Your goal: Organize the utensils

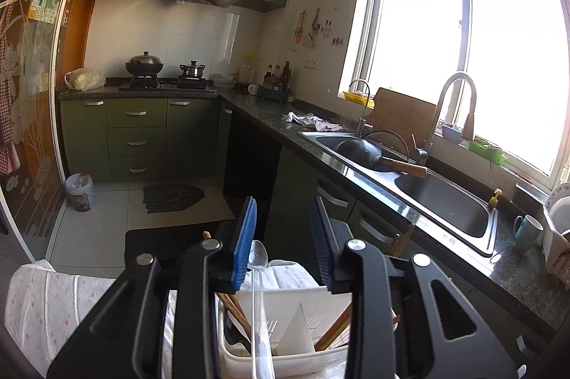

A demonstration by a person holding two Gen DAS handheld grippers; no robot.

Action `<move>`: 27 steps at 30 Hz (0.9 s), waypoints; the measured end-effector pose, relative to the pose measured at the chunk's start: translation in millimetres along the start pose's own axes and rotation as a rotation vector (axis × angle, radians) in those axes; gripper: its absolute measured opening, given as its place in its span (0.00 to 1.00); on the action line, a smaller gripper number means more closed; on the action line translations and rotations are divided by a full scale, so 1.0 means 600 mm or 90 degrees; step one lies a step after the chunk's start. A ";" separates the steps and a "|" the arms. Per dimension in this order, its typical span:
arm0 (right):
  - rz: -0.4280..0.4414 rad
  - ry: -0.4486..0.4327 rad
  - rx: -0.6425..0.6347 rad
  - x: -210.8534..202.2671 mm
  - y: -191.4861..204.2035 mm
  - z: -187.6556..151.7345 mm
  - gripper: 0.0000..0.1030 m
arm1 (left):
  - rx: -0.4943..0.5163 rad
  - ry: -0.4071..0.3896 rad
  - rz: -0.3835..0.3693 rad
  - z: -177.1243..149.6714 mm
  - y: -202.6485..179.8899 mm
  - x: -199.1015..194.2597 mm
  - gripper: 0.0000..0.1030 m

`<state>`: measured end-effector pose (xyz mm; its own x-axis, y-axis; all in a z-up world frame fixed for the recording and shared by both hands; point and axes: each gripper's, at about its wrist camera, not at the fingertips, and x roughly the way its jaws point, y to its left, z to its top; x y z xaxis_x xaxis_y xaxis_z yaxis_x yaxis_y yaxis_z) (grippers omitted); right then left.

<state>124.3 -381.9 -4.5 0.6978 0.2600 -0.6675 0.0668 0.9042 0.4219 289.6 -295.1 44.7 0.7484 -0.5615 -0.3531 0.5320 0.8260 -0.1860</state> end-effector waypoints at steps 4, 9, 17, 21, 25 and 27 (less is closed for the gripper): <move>0.016 -0.039 -0.001 -0.010 0.023 0.048 0.35 | -0.022 0.014 -0.020 -0.002 0.026 -0.017 0.29; 0.001 -0.167 -0.012 -0.029 0.065 0.140 0.35 | -0.061 -0.003 -0.032 0.003 0.062 -0.079 0.29; -0.225 -0.330 -0.126 0.052 0.148 0.244 0.35 | -0.075 0.013 -0.033 -0.023 0.122 -0.212 0.29; -0.302 -0.352 -0.197 0.126 0.161 0.237 0.35 | -0.077 0.032 -0.036 -0.059 0.156 -0.271 0.29; -0.343 -0.357 -0.231 0.171 0.160 0.216 0.35 | -0.056 0.074 -0.013 -0.087 0.176 -0.279 0.30; -0.342 -0.343 -0.231 0.188 0.155 0.210 0.35 | -0.063 0.109 -0.013 -0.100 0.190 -0.257 0.30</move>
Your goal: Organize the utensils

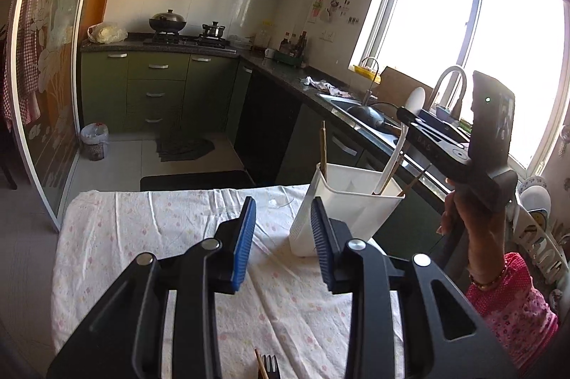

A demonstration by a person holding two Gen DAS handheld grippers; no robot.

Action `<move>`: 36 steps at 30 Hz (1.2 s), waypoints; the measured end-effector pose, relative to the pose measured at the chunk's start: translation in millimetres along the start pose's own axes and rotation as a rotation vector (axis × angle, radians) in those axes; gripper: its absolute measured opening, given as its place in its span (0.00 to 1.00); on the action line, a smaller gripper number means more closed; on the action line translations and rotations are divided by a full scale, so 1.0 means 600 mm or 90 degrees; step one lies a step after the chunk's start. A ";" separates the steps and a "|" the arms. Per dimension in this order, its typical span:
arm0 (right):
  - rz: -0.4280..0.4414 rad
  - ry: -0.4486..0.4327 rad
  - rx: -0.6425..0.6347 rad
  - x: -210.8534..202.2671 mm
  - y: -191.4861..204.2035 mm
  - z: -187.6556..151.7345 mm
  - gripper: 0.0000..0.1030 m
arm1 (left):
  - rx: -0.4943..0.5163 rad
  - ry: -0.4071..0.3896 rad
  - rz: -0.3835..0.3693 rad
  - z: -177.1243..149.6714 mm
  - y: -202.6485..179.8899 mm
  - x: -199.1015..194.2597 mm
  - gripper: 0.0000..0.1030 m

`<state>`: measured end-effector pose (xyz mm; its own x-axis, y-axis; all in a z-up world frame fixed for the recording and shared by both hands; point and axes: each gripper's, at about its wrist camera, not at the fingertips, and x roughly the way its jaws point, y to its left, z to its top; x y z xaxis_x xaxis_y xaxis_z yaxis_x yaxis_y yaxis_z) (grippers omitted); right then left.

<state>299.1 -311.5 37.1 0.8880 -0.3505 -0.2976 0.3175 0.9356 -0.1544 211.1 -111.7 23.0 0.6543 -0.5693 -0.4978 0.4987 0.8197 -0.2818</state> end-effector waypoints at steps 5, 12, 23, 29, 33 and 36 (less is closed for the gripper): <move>0.002 0.023 -0.004 0.014 0.001 -0.028 0.36 | -0.043 0.094 -0.027 -0.008 0.029 0.101 0.37; 0.015 -0.007 -0.017 -0.017 -0.012 -0.041 0.56 | -0.014 0.137 -0.020 0.011 0.046 0.220 0.68; 0.183 -0.028 0.041 -0.216 -0.108 -0.088 0.58 | 0.502 0.142 0.017 0.045 0.019 0.344 0.70; 0.216 0.060 0.093 -0.255 -0.176 -0.152 0.58 | 0.613 0.241 0.004 0.030 0.015 0.428 0.70; 0.208 0.107 0.135 -0.265 -0.236 -0.179 0.58 | 0.646 0.289 -0.040 0.014 0.011 0.461 0.68; 0.199 0.136 0.173 -0.265 -0.281 -0.190 0.58 | 0.653 0.310 -0.057 0.008 0.016 0.480 0.63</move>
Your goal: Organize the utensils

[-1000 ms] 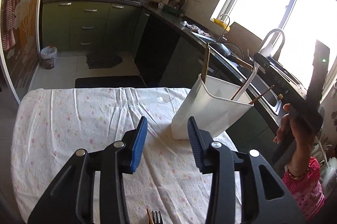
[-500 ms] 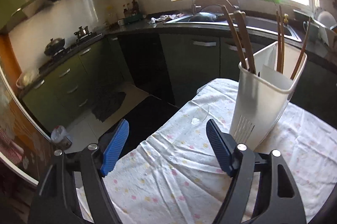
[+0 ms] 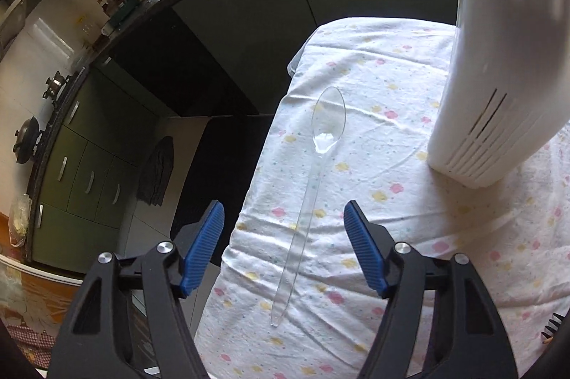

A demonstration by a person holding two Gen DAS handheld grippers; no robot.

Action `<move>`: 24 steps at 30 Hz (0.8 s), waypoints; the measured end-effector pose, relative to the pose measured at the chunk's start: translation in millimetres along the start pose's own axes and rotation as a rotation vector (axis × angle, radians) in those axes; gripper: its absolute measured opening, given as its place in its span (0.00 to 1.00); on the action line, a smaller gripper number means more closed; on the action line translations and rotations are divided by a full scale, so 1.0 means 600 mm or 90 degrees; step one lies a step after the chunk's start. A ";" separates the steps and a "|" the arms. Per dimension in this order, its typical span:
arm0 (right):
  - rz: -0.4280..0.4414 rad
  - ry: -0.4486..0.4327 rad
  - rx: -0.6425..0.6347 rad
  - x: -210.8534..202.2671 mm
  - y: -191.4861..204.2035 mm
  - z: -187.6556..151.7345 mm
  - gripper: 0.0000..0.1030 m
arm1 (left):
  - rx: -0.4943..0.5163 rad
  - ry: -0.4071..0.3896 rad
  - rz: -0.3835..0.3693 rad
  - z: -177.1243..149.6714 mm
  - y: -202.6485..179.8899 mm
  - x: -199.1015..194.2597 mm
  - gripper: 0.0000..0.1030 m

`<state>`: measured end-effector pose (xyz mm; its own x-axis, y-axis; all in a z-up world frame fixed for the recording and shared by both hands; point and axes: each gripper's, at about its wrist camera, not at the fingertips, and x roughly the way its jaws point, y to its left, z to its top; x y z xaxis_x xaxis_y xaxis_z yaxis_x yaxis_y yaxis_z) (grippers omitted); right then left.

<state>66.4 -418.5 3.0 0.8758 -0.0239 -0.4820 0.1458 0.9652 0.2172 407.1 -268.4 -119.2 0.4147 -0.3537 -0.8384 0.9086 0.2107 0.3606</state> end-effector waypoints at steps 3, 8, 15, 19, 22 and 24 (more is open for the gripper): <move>0.002 0.019 0.046 -0.009 -0.037 -0.004 0.58 | 0.006 0.008 -0.036 -0.002 0.004 0.014 0.54; 0.008 0.039 0.097 -0.015 -0.076 -0.009 0.58 | -0.001 0.022 -0.078 -0.004 0.011 0.034 0.51; 0.008 0.069 0.146 0.000 -0.103 -0.011 0.58 | -0.013 0.028 -0.125 0.011 0.025 0.055 0.48; 0.008 0.084 0.180 0.005 -0.119 -0.022 0.60 | -0.016 0.030 -0.167 0.015 0.027 0.060 0.35; 0.014 0.088 0.199 0.007 -0.128 -0.028 0.62 | -0.037 0.039 -0.188 0.017 0.035 0.066 0.34; 0.018 0.089 0.207 0.007 -0.131 -0.030 0.62 | -0.048 0.042 -0.205 0.016 0.038 0.069 0.29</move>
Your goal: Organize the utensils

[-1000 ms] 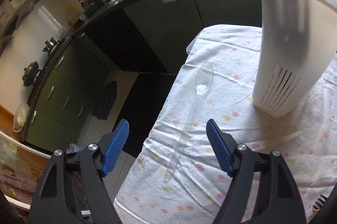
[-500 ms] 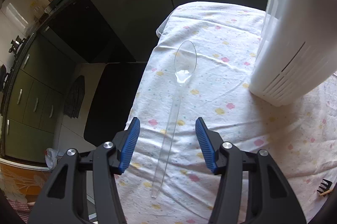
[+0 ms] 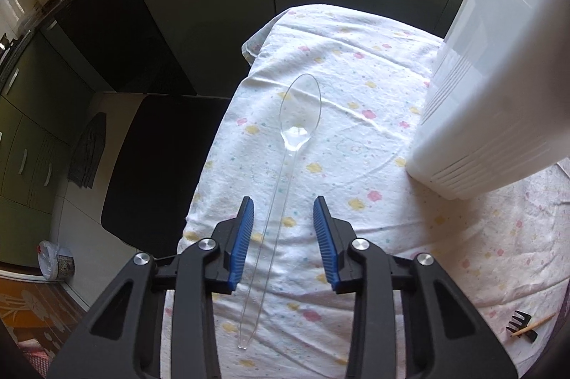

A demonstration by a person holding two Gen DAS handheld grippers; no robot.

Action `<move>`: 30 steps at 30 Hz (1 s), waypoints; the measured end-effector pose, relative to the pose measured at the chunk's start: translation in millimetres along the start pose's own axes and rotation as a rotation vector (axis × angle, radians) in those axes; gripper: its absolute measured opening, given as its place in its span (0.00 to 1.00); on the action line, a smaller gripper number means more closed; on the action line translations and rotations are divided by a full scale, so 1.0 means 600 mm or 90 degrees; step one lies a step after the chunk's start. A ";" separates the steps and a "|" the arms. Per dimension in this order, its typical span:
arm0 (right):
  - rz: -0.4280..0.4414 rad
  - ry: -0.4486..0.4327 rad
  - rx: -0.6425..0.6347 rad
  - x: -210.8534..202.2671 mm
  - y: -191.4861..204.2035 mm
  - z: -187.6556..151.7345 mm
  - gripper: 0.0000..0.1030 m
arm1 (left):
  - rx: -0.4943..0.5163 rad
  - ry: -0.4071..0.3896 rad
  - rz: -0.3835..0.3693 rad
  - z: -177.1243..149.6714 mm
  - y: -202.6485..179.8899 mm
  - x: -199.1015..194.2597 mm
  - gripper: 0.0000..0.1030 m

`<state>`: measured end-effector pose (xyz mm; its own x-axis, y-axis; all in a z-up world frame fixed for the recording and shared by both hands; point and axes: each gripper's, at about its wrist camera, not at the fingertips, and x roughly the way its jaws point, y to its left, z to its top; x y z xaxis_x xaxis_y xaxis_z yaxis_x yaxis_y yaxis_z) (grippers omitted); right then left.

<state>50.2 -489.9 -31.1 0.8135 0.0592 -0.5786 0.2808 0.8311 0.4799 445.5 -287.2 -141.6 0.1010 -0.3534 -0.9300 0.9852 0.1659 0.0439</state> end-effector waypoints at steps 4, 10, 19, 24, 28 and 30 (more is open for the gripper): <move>0.007 0.007 0.016 -0.006 -0.002 0.001 0.63 | -0.008 0.009 -0.022 0.000 -0.005 0.001 0.12; 0.025 0.019 0.029 -0.008 -0.005 -0.003 0.65 | -0.032 0.016 -0.015 -0.017 -0.012 -0.007 0.09; 0.067 0.027 0.033 -0.010 0.003 -0.023 0.65 | -0.118 -0.060 0.013 -0.110 -0.044 -0.087 0.09; 0.099 0.026 0.028 -0.019 0.011 -0.036 0.65 | -0.124 -0.089 0.041 -0.159 -0.111 -0.163 0.09; 0.122 0.009 0.019 -0.048 0.018 -0.046 0.65 | -0.135 -0.145 0.068 -0.179 -0.166 -0.255 0.09; 0.132 -0.003 0.016 -0.067 0.017 -0.051 0.65 | -0.140 -0.191 0.080 -0.168 -0.196 -0.312 0.09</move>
<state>4.9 -466.8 -23.5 0.8574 0.2249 -0.4628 0.1196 0.7878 0.6043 296.7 -147.5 -9.5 0.2871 -0.5655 -0.7732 0.9126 0.4068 0.0413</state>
